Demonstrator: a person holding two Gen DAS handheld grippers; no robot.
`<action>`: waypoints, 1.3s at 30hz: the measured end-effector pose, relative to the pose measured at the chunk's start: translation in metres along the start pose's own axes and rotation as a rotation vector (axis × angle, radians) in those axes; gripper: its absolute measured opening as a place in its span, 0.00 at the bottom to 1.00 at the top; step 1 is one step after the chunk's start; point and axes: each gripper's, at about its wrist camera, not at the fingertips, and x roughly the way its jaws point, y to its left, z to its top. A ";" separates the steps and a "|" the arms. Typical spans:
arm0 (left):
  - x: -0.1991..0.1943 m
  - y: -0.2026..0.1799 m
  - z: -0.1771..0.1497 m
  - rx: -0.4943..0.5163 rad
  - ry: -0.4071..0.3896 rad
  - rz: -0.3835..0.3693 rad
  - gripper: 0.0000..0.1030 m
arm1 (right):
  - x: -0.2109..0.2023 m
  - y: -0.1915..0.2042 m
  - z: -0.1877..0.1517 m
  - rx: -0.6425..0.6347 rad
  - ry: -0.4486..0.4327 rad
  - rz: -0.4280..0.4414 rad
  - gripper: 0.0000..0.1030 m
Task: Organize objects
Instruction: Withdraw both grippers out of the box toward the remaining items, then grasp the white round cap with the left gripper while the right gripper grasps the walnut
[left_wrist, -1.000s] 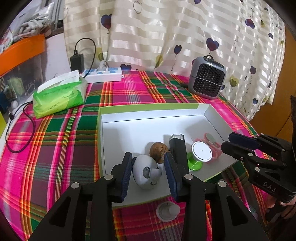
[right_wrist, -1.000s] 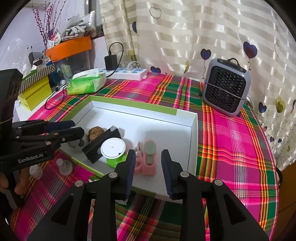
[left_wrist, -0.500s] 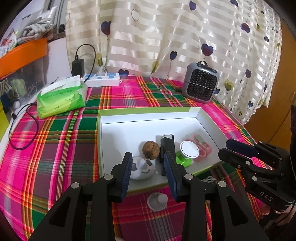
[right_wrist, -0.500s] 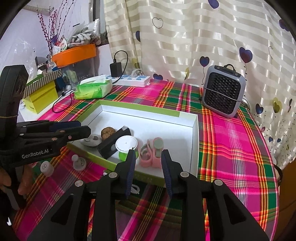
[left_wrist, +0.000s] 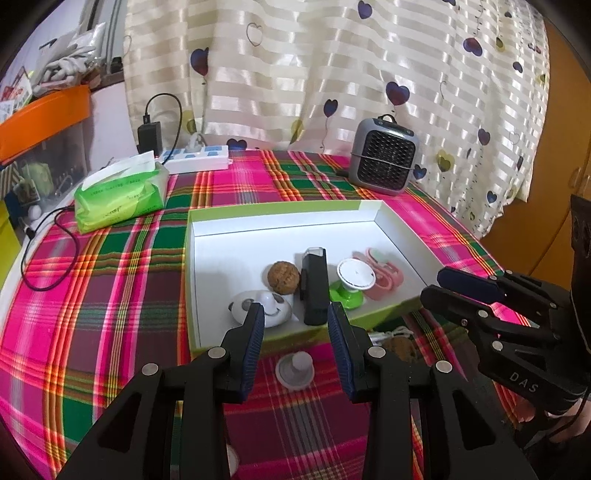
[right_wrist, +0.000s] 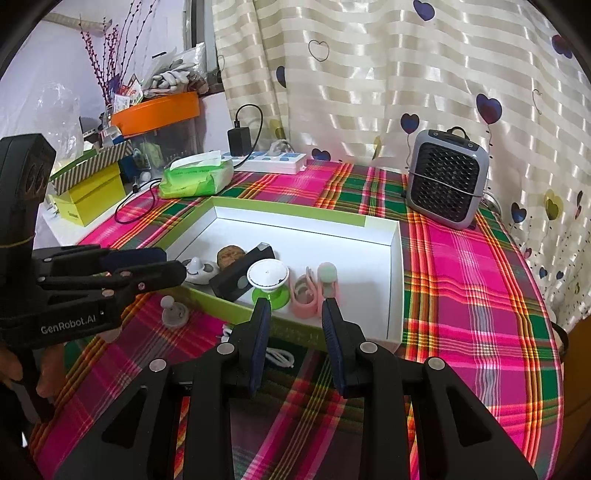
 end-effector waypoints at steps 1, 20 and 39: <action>-0.001 -0.001 -0.001 0.002 -0.001 0.000 0.33 | 0.000 0.000 0.000 0.001 0.000 0.002 0.29; -0.004 -0.008 -0.010 0.023 0.006 -0.007 0.33 | -0.001 0.005 -0.006 -0.005 0.004 0.013 0.29; -0.005 -0.010 -0.012 0.023 0.008 -0.006 0.33 | -0.006 0.012 -0.012 -0.007 0.008 0.030 0.29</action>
